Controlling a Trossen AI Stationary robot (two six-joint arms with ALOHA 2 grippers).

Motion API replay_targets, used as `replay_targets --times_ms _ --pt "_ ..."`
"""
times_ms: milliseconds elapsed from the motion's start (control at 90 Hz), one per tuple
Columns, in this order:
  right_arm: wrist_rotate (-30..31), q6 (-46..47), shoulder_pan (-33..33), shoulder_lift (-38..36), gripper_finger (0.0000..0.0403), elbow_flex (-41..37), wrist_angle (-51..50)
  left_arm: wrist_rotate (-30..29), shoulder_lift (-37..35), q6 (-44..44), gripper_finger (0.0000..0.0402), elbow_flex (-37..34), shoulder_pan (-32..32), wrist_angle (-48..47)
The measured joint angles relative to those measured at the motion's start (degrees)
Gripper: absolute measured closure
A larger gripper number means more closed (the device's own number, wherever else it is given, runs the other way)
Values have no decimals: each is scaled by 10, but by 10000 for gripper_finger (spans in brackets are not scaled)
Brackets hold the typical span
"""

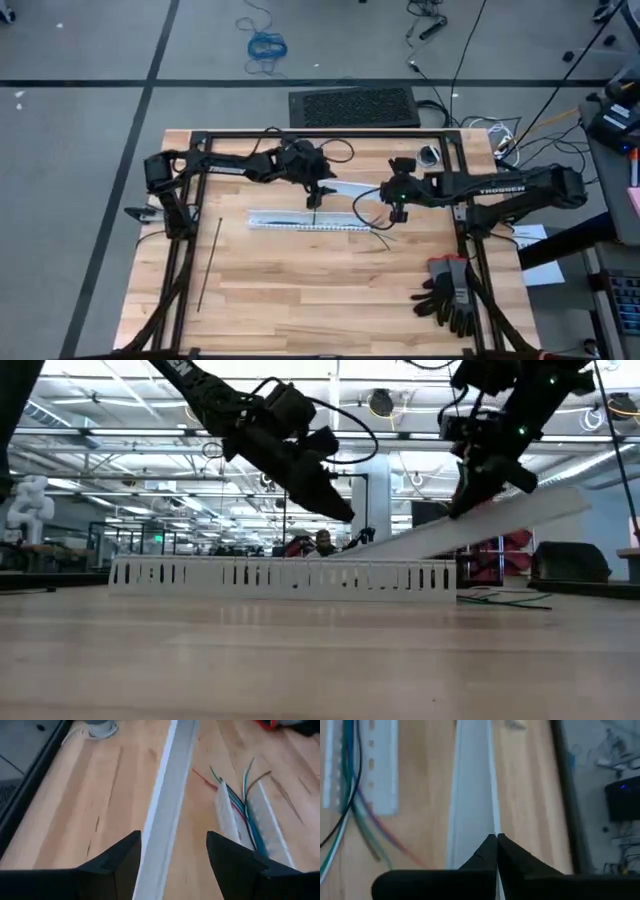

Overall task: Ziptie cables
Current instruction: Close the cable duct

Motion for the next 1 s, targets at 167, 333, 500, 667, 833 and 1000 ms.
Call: replay_targets --times_ms 167,333,500,667,833,1000 --pt "9 -16 20 0 402 44 -15 -4 13 1 180 1 1 6" --pt "10 -22 38 -1 402 65 -23 -33 29 16 180 1 5 38" --pt "1 -13 41 0 402 67 -34 -47 36 29 180 1 10 63" --pt "-74 80 -11 22 400 34 -41 -75 28 29 180 1 8 45" --pt "-153 206 -56 56 355 -29 -16 -133 23 30 180 1 1 40" --pt "-216 291 -43 89 294 -59 42 -142 21 31 180 1 1 43"
